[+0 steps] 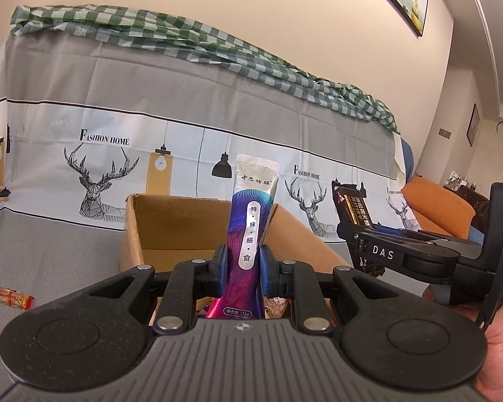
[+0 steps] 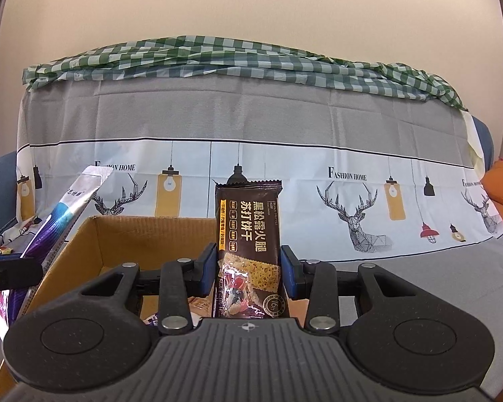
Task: Organize snacks
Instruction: 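Open both tools to drop the tube snack and biscuit bar into the box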
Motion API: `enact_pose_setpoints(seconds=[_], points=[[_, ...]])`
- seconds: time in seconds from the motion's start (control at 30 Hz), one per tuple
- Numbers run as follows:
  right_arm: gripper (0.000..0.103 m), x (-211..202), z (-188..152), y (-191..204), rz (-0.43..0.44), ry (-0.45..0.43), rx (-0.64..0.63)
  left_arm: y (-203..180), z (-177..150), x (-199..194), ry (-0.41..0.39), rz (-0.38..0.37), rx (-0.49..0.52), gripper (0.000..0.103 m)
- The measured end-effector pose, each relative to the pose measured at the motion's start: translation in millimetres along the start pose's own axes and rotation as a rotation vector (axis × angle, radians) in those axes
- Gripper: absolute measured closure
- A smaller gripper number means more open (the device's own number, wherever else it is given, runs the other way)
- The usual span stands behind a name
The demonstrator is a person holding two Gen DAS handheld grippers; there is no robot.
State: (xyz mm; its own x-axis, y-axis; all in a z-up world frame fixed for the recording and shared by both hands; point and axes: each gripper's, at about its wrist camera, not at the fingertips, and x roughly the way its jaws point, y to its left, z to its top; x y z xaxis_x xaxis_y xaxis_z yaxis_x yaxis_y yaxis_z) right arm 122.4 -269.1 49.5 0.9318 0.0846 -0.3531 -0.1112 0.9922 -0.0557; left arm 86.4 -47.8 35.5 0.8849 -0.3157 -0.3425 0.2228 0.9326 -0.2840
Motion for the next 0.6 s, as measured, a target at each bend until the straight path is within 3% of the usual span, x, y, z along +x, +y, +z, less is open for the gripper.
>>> enact_pose_setpoints(seconds=[0.23, 0.3, 0.33, 0.37, 0.6], points=[[0.062, 1, -1, 0, 0.009, 0.009, -0.002, -1, 0, 5, 0.024, -0.008, -0.009, 0.08], [0.057, 2, -2, 2, 0.013, 0.022, -0.011, 1, 0, 6, 0.025, -0.009, -0.02, 0.065], [0.047, 3, -2, 3, 0.008, 0.021, -0.019, 2, 0, 5, 0.021, -0.011, -0.03, 0.061], [0.044, 2, -2, 5, 0.005, 0.016, -0.026, 4, 0, 4, 0.016, -0.009, -0.039, 0.059], [0.042, 2, -1, 11, 0.012, 0.012, -0.02, 15, 4, 2, 0.014, 0.015, -0.072, 0.061]])
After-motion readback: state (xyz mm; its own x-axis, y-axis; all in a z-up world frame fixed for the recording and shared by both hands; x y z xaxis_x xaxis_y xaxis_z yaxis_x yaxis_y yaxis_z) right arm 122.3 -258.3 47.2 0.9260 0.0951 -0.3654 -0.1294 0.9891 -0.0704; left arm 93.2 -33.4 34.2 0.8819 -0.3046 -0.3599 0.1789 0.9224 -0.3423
